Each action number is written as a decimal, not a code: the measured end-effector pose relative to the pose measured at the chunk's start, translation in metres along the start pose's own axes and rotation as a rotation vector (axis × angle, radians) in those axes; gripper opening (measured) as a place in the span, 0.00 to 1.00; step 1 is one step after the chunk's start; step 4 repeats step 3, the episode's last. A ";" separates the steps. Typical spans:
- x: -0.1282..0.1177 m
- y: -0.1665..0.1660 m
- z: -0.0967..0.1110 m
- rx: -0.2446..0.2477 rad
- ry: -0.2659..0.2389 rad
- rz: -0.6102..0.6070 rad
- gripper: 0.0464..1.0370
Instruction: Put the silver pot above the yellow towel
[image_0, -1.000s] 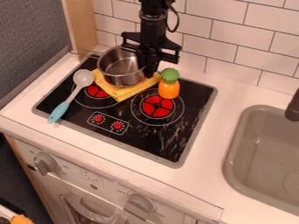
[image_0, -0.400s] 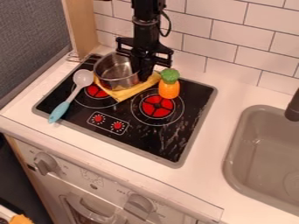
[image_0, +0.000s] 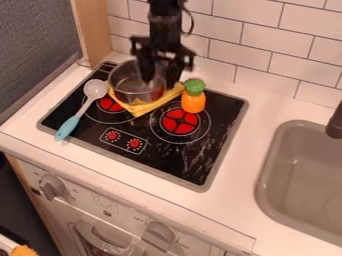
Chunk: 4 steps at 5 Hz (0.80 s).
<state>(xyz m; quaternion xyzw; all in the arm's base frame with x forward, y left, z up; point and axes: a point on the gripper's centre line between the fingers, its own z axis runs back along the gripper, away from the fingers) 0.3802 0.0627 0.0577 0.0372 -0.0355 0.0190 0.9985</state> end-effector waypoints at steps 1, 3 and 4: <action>-0.007 0.001 0.019 0.016 -0.039 -0.037 0.97; -0.016 -0.020 0.024 -0.007 -0.036 -0.110 0.96; -0.016 -0.020 0.024 -0.007 -0.036 -0.110 0.96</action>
